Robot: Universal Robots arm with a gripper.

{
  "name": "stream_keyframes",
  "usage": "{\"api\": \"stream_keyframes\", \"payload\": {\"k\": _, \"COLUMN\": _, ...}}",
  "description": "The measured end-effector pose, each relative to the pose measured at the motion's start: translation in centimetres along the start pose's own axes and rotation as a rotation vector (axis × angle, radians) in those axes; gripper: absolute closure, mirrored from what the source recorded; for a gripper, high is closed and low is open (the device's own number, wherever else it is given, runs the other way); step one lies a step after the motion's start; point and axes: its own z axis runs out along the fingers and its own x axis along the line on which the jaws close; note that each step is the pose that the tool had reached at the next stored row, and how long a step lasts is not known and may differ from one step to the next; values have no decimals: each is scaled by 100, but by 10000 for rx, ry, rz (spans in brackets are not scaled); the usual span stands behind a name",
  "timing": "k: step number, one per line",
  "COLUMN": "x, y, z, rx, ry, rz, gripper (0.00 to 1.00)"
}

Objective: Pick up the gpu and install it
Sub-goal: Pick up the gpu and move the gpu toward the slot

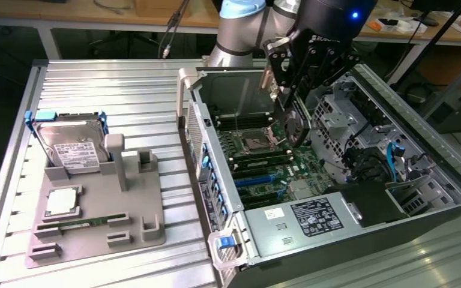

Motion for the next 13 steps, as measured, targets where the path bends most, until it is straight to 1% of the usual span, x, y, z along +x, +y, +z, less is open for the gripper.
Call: {"api": "stream_keyframes", "payload": {"k": 13, "x": -170, "y": 13, "z": 5, "rx": 0, "ry": 0, "rz": 0, "gripper": 73}}
